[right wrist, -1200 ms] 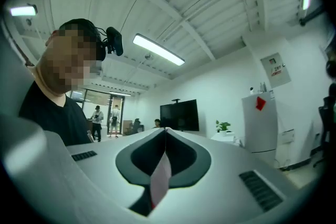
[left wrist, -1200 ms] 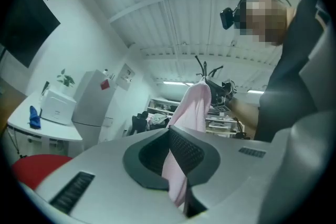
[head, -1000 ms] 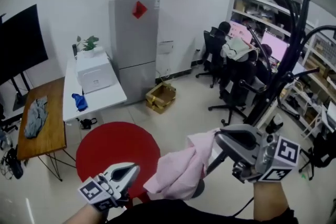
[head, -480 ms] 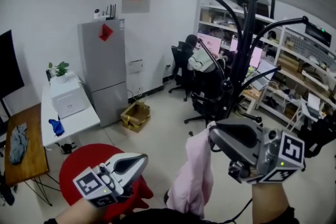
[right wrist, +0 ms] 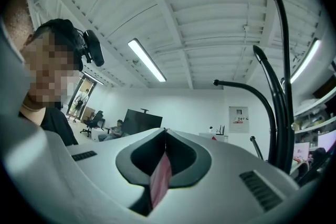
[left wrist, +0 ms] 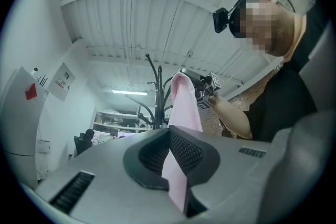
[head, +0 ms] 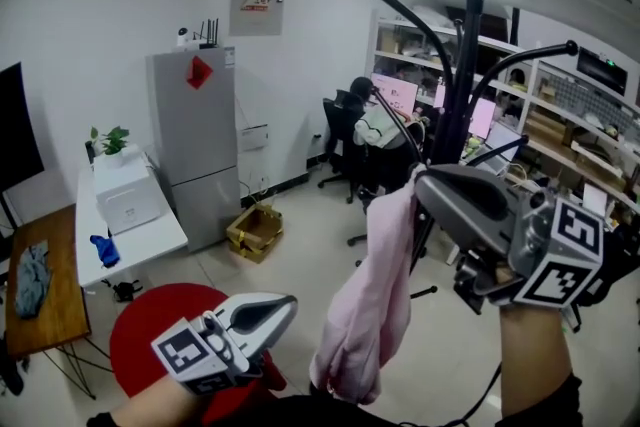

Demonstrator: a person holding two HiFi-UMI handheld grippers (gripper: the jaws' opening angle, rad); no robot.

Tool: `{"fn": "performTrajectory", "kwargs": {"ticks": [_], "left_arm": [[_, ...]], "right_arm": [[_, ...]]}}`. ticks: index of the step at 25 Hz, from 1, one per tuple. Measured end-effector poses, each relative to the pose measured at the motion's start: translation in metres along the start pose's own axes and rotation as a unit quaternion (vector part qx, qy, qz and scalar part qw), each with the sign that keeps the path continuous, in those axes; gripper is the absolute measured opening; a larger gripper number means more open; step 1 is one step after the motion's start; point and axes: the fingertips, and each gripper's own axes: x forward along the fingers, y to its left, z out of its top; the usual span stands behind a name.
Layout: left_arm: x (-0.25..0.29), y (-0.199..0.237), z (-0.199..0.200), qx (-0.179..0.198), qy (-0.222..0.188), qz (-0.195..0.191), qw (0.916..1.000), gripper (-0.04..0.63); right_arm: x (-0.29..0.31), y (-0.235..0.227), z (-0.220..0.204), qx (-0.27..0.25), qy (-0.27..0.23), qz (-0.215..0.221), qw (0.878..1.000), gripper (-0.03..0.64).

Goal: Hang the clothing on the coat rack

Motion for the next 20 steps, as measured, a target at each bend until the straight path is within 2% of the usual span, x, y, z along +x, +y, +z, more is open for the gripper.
{"fn": "performTrajectory", "kwargs": {"ticks": [5,9,16,20], "left_arm": [[-0.002,0.008,-0.004,-0.007,-0.003,-0.002,1.0000,0.000],[0.000,0.013,0.010,-0.006,-0.023,-0.002,0.9997,0.000],[0.023,0.016,0.094,0.028,-0.094,-0.018,0.9951,0.000],[0.043,0.012,0.132,0.045,-0.103,-0.039,0.9929,0.000]], "right_arm": [[0.000,-0.005,0.004,-0.013,0.012,-0.016,1.000,0.002],[0.002,-0.007,0.008,-0.023,0.023,-0.028,0.999,0.002],[0.000,0.006,0.003,-0.025,0.033,-0.006,0.999,0.002],[-0.003,0.005,0.003,-0.020,0.027,0.010,0.999,0.002]]}}
